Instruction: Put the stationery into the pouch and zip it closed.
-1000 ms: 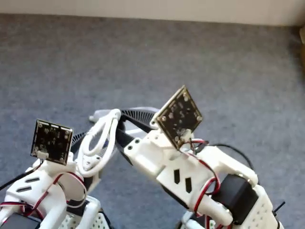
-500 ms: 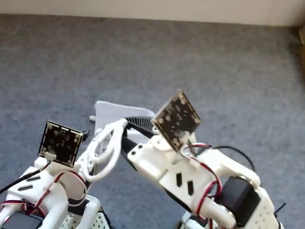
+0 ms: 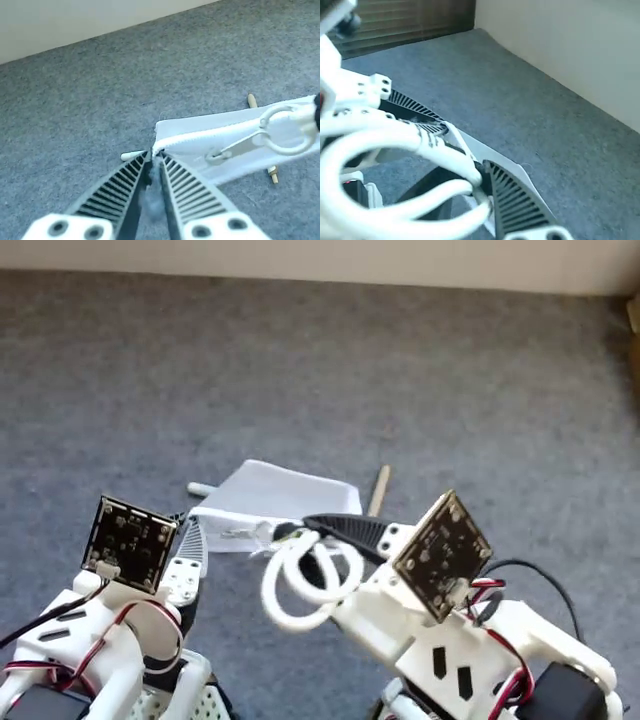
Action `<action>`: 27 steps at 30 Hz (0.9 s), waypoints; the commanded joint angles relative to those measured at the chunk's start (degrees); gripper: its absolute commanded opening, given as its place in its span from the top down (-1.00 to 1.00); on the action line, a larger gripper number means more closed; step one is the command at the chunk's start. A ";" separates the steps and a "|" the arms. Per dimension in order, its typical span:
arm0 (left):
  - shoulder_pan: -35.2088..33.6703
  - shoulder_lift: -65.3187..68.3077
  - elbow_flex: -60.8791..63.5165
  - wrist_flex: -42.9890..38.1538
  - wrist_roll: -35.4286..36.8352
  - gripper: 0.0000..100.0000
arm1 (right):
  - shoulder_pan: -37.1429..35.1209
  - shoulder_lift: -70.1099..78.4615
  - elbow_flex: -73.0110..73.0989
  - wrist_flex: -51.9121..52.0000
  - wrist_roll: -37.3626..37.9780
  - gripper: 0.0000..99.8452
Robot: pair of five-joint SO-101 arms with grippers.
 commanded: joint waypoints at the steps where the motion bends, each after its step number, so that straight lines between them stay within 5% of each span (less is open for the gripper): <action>1: -1.36 1.63 -0.13 -0.62 -0.44 0.99 | 4.88 -1.36 -0.48 0.92 0.97 0.99; 27: -1.36 1.71 1.27 -1.05 -0.53 0.99 | 27.91 -4.44 -0.75 11.21 8.79 0.99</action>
